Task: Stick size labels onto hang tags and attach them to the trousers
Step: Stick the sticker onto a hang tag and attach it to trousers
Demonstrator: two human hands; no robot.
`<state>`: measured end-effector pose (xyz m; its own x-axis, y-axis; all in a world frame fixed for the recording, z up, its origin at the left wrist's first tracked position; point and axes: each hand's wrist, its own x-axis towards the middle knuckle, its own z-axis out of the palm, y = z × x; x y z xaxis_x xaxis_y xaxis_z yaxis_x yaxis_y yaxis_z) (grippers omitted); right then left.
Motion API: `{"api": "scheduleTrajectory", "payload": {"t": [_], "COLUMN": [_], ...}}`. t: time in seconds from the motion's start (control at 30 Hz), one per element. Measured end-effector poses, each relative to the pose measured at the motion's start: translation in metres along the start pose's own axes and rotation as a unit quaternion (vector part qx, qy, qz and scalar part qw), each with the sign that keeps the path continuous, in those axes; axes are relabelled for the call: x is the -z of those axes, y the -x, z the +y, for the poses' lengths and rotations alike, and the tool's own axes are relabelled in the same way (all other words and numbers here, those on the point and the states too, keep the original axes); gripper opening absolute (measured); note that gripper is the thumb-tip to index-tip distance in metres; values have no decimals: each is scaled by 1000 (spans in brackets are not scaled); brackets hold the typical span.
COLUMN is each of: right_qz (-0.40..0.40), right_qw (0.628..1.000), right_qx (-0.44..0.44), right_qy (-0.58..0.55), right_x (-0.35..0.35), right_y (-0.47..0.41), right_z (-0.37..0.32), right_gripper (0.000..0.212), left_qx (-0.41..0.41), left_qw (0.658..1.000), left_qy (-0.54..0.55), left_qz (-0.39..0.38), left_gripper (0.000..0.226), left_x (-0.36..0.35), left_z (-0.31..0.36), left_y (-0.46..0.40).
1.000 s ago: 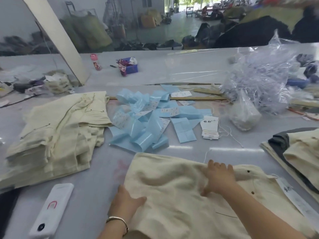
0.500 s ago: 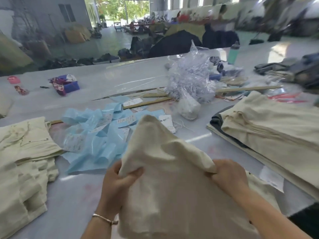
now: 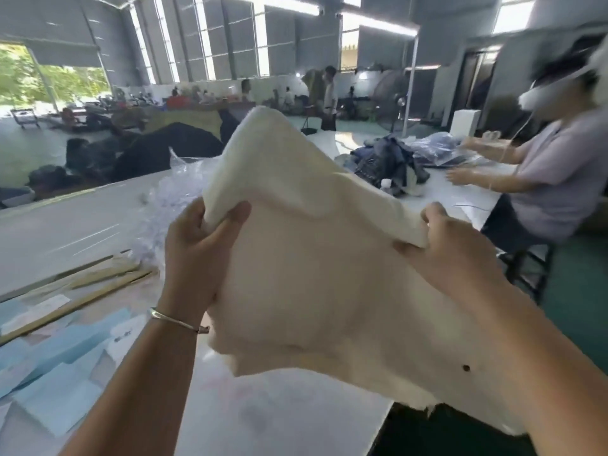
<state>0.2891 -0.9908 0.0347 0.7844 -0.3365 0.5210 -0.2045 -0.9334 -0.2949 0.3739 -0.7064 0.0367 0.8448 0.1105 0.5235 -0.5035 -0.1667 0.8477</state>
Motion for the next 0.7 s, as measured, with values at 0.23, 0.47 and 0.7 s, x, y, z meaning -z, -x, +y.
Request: {"api": "scheduleTrajectory", "payload": {"t": [0.23,0.47,0.7], "right_qz": [46,-186,-404], "right_qw": [997,974,904], "right_qx": [33,56,131], "right_qy": [51,120,55], "right_x": [61,-70,-187], "right_y": [-157,-208,-134], "right_z": [82,133,152], "right_gripper": [40,52,51], "left_qx": [-76,74,116], "left_qw": [989,964,871], "left_qy": [-111,-247,-333], "left_qz": [67,-62,-342], "left_gripper": [44,39,24], "left_x": [-106,-185,-231], "left_z": [7,-103,-200], "left_y": [-103,-122,-30]}}
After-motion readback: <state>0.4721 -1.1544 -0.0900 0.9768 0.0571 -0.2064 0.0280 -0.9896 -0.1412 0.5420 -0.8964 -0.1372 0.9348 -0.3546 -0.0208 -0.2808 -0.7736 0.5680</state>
